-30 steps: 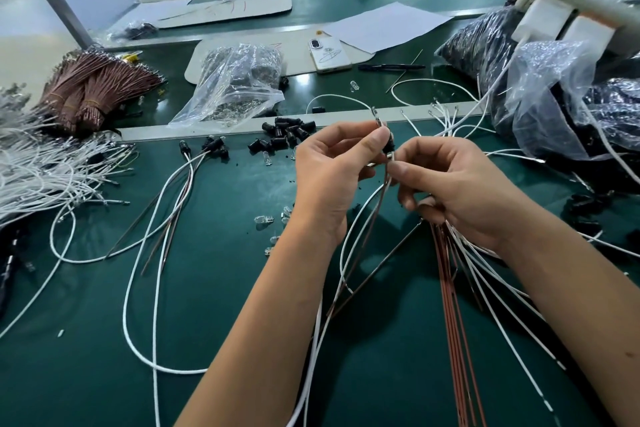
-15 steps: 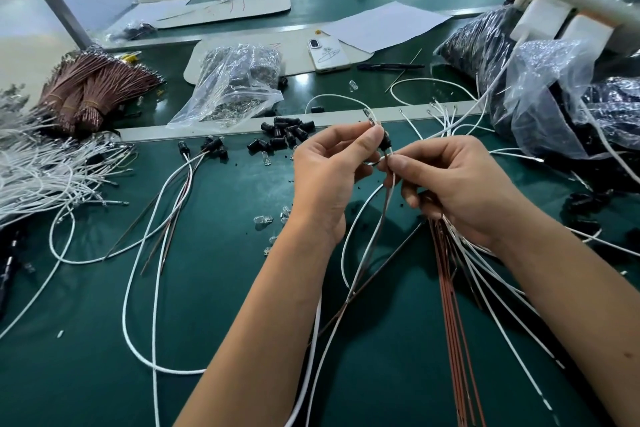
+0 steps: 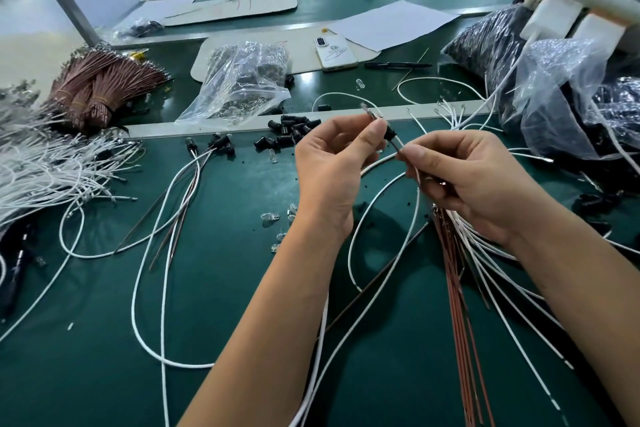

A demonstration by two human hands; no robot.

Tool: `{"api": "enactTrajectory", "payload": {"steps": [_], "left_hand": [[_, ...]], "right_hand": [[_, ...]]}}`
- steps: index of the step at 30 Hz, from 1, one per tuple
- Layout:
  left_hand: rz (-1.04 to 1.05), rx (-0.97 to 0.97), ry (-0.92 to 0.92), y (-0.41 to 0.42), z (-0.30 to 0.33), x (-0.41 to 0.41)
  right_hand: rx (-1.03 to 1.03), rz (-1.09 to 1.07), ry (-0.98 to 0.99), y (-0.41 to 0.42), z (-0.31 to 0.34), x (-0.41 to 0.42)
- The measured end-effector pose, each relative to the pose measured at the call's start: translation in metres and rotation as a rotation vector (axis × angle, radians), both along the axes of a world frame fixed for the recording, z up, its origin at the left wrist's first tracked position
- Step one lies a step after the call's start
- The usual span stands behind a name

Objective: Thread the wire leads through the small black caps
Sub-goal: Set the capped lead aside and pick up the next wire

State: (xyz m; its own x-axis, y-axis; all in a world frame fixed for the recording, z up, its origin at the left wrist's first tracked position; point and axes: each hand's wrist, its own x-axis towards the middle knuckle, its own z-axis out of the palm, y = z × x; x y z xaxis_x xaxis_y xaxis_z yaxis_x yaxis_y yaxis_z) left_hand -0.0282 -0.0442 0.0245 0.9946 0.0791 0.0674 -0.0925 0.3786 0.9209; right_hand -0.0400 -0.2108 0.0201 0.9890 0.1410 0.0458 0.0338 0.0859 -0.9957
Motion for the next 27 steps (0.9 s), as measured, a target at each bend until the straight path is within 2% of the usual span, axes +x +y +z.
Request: {"api": "enactTrajectory", "payload": {"steps": [3,7,12,21,27], "left_hand": [[-0.007,-0.039,-0.001,-0.0004,0.0002,-0.001],[-0.036,-0.081,0.025,-0.0023,0.0014,-0.0026],[-0.086,-0.076,0.101,-0.0038,0.0013,-0.0033],[-0.069,-0.076,0.149,-0.0048,-0.0004,-0.002],[-0.049,-0.038,0.116,-0.0034,-0.0012,-0.002]], "right_hand": [[-0.045,0.003,-0.039,-0.0005,-0.0025,0.0004],[-0.24,-0.074,-0.219,-0.0016,-0.0063,0.0016],[-0.361,-0.149,-0.356,0.0017,-0.0073,0.0002],[-0.395,-0.22,-0.391,0.0041,-0.0083,-0.0012],[-0.277,-0.163,-0.258,0.0071,-0.009,-0.0022]]}}
